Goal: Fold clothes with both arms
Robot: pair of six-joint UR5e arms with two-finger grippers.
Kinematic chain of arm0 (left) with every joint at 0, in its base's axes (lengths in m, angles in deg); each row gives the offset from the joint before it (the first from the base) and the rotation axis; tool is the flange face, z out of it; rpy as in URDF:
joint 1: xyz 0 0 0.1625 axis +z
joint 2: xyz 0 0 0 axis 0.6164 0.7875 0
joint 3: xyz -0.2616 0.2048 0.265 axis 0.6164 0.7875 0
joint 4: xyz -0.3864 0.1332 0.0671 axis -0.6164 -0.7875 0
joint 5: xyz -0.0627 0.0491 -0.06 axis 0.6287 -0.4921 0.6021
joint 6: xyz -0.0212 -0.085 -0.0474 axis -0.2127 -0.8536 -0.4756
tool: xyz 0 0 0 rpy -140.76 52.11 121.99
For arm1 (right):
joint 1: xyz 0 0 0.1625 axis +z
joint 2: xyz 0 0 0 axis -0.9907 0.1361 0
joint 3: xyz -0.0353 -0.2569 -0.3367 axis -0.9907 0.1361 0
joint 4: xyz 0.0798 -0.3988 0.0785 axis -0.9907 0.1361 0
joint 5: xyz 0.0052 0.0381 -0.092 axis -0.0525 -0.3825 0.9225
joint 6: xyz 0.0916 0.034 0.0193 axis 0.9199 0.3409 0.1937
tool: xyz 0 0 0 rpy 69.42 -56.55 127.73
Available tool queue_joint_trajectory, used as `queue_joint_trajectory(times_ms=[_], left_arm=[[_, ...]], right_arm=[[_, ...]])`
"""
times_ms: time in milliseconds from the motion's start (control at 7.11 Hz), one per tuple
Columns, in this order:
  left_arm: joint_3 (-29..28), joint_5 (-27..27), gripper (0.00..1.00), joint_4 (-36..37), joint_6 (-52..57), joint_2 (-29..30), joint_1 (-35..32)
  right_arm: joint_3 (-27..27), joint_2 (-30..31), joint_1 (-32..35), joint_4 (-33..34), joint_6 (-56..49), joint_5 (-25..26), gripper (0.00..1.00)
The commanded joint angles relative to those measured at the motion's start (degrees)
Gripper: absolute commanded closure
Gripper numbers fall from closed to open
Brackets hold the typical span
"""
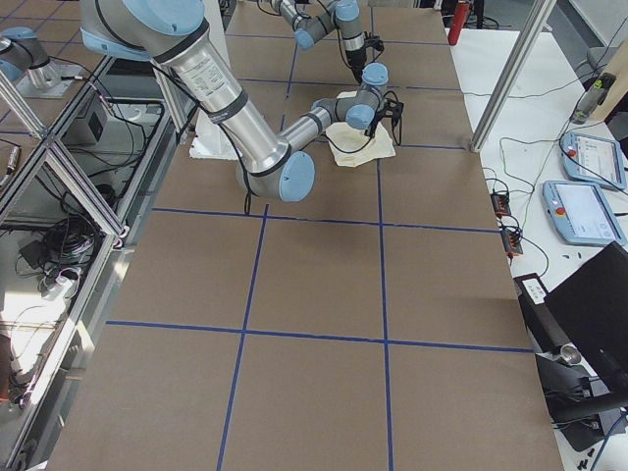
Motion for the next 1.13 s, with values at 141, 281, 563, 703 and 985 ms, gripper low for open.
queue_joint_trajectory(times_ms=[141,281,563,703,985], left_arm=[[-7.92,-0.67,0.33,-6.6,1.89,0.52,-1.93],[-9.08,-0.76,0.0,-6.78,1.89,1.65,-2.02],[-9.79,-0.5,0.0,-6.7,3.37,2.19,-4.9],[-9.71,-0.23,0.0,-6.0,8.35,2.28,-5.97],[-6.05,5.46,0.0,-6.0,15.31,-0.69,-9.13]], right_arm=[[2.34,-0.38,1.09,-0.55,-3.91,-0.24,0.0],[3.39,-0.38,3.28,-0.55,-6.72,-2.86,0.0],[1.22,-0.55,5.59,0.14,-7.8,-8.67,0.0],[-0.45,-0.03,5.15,0.41,-7.63,-8.42,0.0],[-5.44,0.24,-1.14,8.0,-7.89,-1.01,0.0]])
